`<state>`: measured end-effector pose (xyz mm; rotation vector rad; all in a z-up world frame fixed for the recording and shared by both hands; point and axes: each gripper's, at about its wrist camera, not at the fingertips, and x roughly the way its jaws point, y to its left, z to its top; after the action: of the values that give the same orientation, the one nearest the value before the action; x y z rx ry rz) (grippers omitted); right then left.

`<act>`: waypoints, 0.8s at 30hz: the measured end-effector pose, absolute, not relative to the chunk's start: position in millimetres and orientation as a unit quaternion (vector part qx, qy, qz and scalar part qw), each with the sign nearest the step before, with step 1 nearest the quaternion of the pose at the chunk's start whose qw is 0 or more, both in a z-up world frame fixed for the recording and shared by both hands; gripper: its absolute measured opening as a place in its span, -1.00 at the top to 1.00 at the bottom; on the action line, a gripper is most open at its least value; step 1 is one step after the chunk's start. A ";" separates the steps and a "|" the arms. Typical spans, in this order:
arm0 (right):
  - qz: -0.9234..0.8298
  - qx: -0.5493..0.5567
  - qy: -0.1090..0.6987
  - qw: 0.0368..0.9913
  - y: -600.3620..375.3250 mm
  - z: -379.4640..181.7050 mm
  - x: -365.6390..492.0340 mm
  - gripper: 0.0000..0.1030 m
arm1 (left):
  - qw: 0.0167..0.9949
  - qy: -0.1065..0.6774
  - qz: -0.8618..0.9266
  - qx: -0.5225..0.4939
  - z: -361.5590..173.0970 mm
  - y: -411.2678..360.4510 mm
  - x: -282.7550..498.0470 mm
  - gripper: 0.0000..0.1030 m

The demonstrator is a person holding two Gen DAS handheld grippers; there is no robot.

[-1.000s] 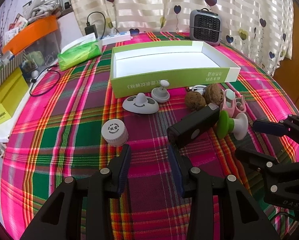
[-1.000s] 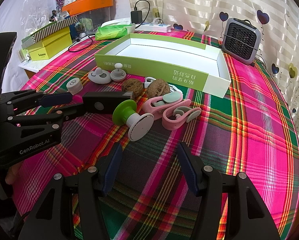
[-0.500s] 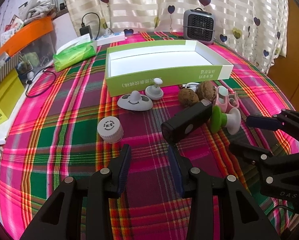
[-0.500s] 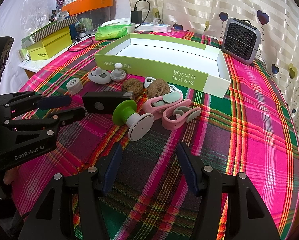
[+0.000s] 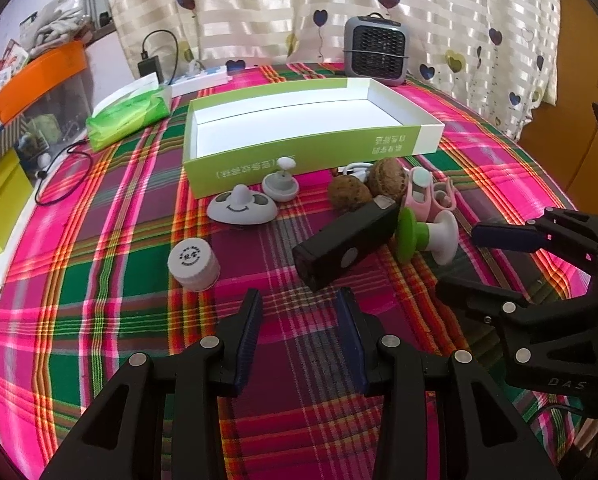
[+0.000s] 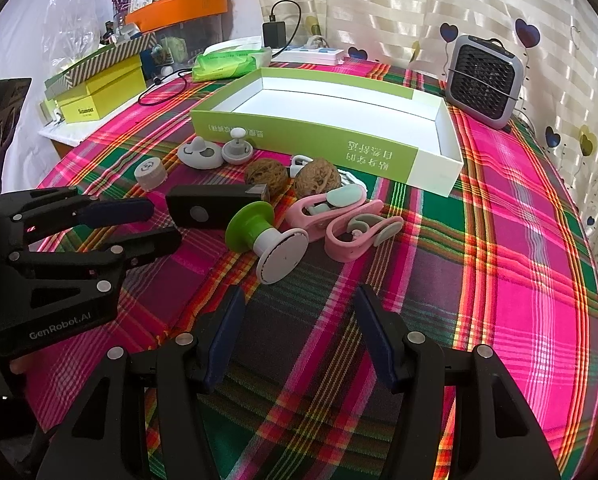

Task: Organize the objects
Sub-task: 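Close the left gripper on the black device while the right gripper grasps the green holder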

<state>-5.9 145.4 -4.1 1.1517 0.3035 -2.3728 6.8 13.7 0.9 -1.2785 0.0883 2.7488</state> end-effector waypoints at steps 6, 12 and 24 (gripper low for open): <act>-0.865 0.422 0.109 0.248 145.6 -3.6 -8.7 -0.13 | 0.072 0.030 0.904 -0.421 2.0 16.0 4.7 0.29; -0.863 0.421 0.115 0.255 142.5 -3.4 -12.8 -0.13 | 0.089 0.034 0.906 -0.413 5.8 15.7 1.7 0.29; -0.853 0.421 0.106 0.289 135.9 -2.8 -24.1 -0.13 | 0.152 0.058 0.903 -0.398 17.4 14.7 -20.0 0.29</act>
<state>-24.1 135.9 -2.8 1.1248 0.2826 -2.2768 -20.0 14.7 17.4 -1.1435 0.1672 2.5903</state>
